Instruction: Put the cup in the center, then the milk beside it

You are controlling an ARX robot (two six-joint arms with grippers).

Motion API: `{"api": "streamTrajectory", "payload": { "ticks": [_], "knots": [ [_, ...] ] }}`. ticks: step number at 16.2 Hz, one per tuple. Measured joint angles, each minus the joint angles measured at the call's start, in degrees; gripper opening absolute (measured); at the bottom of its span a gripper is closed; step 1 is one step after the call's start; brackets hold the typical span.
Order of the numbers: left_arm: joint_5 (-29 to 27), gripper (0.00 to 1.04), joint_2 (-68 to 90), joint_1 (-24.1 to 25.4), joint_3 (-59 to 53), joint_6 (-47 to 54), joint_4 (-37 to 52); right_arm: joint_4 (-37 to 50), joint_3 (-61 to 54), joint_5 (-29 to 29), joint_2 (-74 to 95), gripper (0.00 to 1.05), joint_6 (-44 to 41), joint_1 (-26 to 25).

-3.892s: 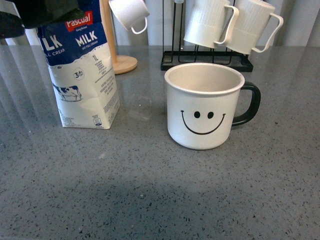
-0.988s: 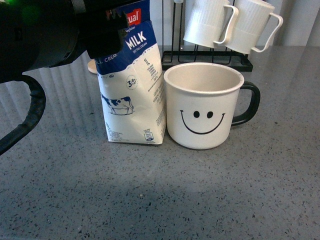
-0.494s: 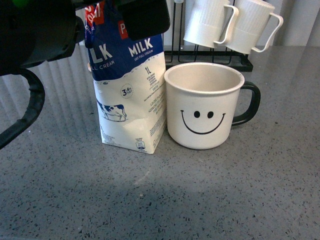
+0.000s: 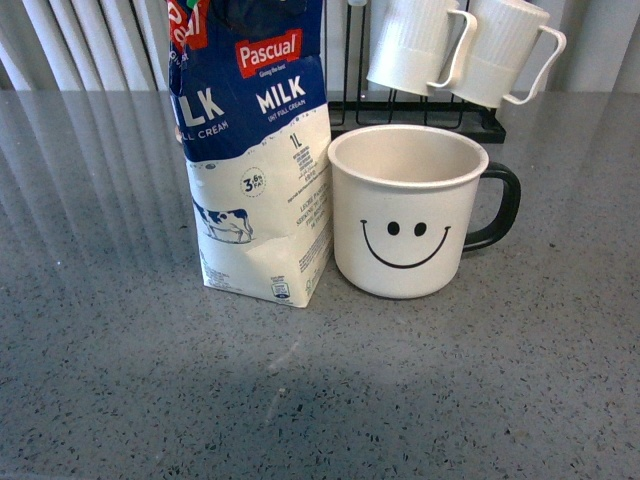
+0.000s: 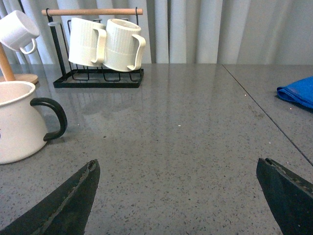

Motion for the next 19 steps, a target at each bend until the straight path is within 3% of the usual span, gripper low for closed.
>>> {"api": "streamTrajectory", "payload": {
  "ticks": [3, 4, 5, 7, 9, 11, 14, 15, 19],
  "knots": [
    [5.1, 0.98, -6.8, 6.1, -0.3, 2.3, -3.3, 0.0, 0.0, 0.0, 0.0, 0.98, 0.0, 0.0],
    [0.1, 0.90, -10.0, 7.1, -0.2, 5.0, -9.6, 0.0, 0.0, 0.0, 0.0, 0.98, 0.0, 0.0],
    [-3.0, 0.77, -15.3, 10.9, -3.3, 8.8, -14.1, 0.0, 0.0, 0.0, 0.0, 0.98, 0.0, 0.0],
    [-2.3, 0.57, -21.8, 16.2, -10.3, 10.8, -12.6, 0.0, 0.0, 0.0, 0.0, 0.98, 0.0, 0.0],
    [2.9, 0.23, -26.9, 19.6, -18.9, 12.0, -10.3, 0.0, 0.0, 0.0, 0.0, 0.98, 0.0, 0.0],
    [5.0, 0.01, -30.6, 22.1, -23.3, 12.0, -9.5, 0.0, 0.0, 0.0, 0.0, 0.98, 0.0, 0.0],
    [12.3, 0.01, -36.3, 28.8, -28.5, 12.0, -10.1, 0.0, 0.0, 0.0, 0.0, 0.98, 0.0, 0.0],
    [12.1, 0.01, -37.8, 30.4, -29.7, 12.0, -10.4, 0.0, 0.0, 0.1, 0.0, 0.98, 0.0, 0.0],
    [13.1, 0.01, -42.5, 29.8, -32.3, 12.0, -12.2, 0.0, 0.0, 0.0, 0.0, 0.98, 0.0, 0.0]
  ]
}}
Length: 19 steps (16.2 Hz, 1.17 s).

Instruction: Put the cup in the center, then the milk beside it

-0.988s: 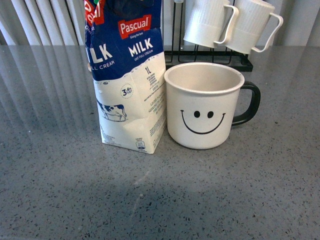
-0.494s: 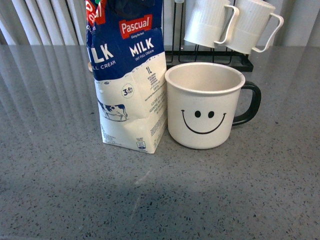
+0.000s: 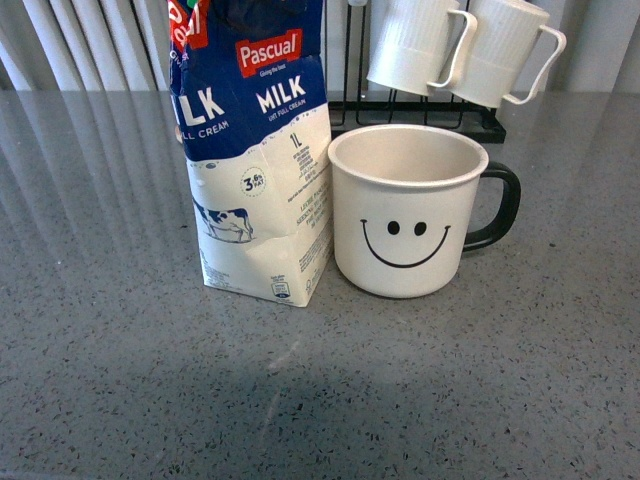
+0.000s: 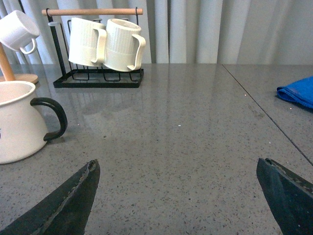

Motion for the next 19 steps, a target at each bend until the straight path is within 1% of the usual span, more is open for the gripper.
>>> {"api": "streamTrajectory", "payload": {
  "ticks": [7, 8, 13, 14, 15, 19],
  "knots": [
    [0.0, 0.01, -6.6, 0.1, -2.3, 0.0, -4.2, 0.0, 0.0, 0.0, 0.0, 0.98, 0.0, 0.0],
    [0.0, 0.01, -7.7, 0.1, -3.7, 0.0, -2.5, 0.0, 0.0, 0.0, 0.0, 0.98, 0.0, 0.0],
    [0.0, 0.01, -11.9, 0.1, -3.8, 0.0, -7.6, 0.0, 0.0, 0.0, 0.0, 0.98, 0.0, 0.0],
    [0.1, 0.01, -16.3, 0.1, -3.7, 0.0, -14.3, 0.0, 0.0, 0.0, 0.0, 0.98, 0.0, 0.0],
    [0.0, 0.01, -20.5, 0.1, -3.7, 0.0, -16.3, 0.0, 0.0, 0.0, 0.0, 0.98, 0.0, 0.0],
    [0.0, 0.01, -20.4, 0.1, -3.7, 0.1, -16.4, 0.0, 0.0, 0.0, 0.0, 0.98, 0.0, 0.0]
  ]
}}
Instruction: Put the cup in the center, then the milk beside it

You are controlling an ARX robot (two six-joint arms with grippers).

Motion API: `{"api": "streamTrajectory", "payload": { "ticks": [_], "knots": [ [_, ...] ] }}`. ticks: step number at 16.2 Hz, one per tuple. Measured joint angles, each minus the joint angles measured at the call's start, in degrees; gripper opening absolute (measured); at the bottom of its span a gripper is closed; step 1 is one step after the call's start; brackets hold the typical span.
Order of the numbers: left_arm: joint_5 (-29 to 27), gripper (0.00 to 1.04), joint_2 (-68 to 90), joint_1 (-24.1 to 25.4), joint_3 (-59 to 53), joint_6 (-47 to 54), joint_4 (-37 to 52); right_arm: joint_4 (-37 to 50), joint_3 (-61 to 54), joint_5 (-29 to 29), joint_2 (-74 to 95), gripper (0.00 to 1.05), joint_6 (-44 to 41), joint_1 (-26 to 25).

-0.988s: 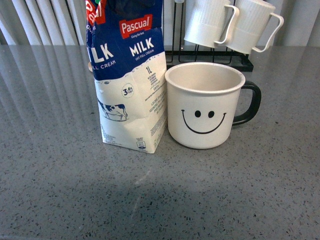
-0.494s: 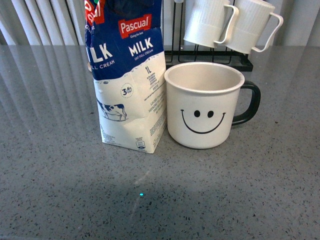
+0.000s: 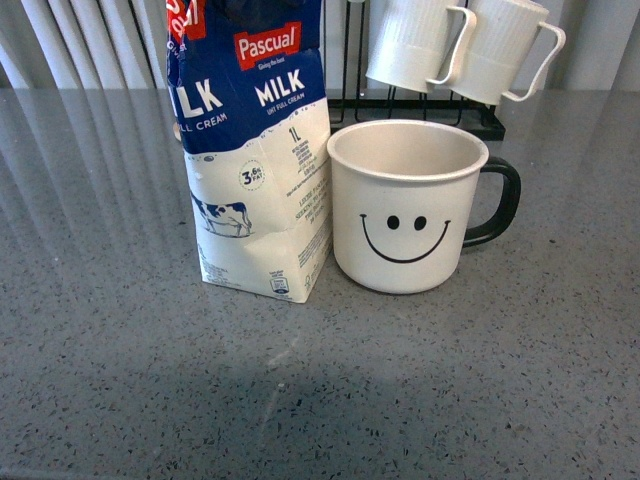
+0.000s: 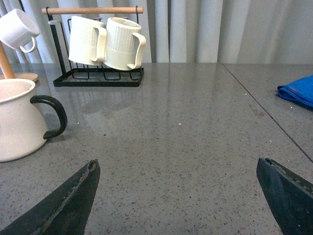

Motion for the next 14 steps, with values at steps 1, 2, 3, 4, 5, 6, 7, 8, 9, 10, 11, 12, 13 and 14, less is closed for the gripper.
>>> {"api": "streamTrajectory", "payload": {
  "ticks": [1, 2, 3, 4, 5, 6, 7, 8, 9, 10, 11, 12, 13, 14],
  "knots": [
    [0.0, 0.02, 0.0, 0.0, 0.0, 0.0, 0.0, 0.0, 0.0, 0.0, 0.0, 0.98, 0.0, 0.0],
    [0.0, 0.11, 0.0, 0.0, 0.0, 0.0, 0.0, 0.0, 0.0, 0.0, 0.0, 0.98, 0.0, 0.0],
    [0.0, 0.22, 0.0, 0.0, 0.0, 0.0, 0.0, 0.0, 0.0, 0.0, 0.0, 0.98, 0.0, 0.0],
    [0.0, 0.36, 0.0, 0.0, 0.0, 0.0, 0.0, 0.0, 0.0, 0.0, 0.0, 0.98, 0.0, 0.0],
    [0.0, 0.49, 0.0, 0.0, 0.0, 0.0, 0.0, 0.0, 0.0, 0.0, 0.0, 0.98, 0.0, 0.0],
    [0.0, 0.60, 0.0, 0.0, 0.0, 0.0, 0.0, 0.0, 0.0, 0.0, 0.0, 0.98, 0.0, 0.0],
    [0.0, 0.71, 0.0, 0.0, 0.0, 0.0, 0.0, 0.0, 0.0, 0.0, 0.0, 0.98, 0.0, 0.0],
    [0.0, 0.81, 0.0, 0.0, 0.0, 0.0, 0.0, 0.0, 0.0, 0.0, 0.0, 0.98, 0.0, 0.0],
    [0.0, 0.94, 0.0, 0.0, 0.0, 0.0, 0.0, 0.0, 0.0, 0.0, 0.0, 0.98, 0.0, 0.0],
    [0.0, 0.99, 0.0, 0.0, 0.0, 0.1, 0.0, 0.0, 0.0, 0.0, 0.0, 0.98, 0.0, 0.0],
    [0.0, 0.98, 0.0, 0.0, 0.0, 0.0, 0.0, 0.0, 0.0, 0.0, 0.0, 0.98, 0.0, 0.0],
    [0.0, 0.98, 0.0, 0.0, 0.0, 0.0, 0.0, 0.0, 0.0, 0.0, 0.0, 0.98, 0.0, 0.0],
    [0.0, 0.98, 0.0, 0.0, 0.0, 0.0, 0.0, 0.0, 0.0, 0.0, 0.0, 0.98, 0.0, 0.0],
    [0.0, 0.98, 0.0, 0.0, 0.0, 0.0, 0.0, 0.0, 0.0, 0.0, 0.0, 0.98, 0.0, 0.0]
  ]
}}
